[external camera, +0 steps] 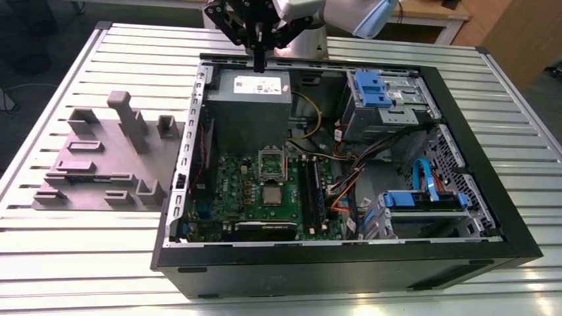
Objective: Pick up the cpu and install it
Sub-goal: 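Close the cpu cover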
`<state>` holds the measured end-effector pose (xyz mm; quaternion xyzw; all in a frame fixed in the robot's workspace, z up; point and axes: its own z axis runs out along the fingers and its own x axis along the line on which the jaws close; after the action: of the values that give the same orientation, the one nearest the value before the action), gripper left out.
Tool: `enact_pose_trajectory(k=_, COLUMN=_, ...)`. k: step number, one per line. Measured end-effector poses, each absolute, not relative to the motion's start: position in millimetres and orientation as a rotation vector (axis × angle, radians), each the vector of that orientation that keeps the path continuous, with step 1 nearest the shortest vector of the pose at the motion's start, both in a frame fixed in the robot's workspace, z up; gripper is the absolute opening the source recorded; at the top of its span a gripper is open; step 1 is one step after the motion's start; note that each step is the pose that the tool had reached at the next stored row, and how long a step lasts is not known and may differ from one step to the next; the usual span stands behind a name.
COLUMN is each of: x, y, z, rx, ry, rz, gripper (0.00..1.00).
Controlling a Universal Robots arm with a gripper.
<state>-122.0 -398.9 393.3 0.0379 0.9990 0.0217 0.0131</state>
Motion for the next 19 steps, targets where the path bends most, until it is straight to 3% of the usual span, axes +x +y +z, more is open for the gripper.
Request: enact_pose_trajectory(k=19, x=-122, y=-410, z=393, rx=0.116, ry=3.113, rz=0.068, gripper=0.11)
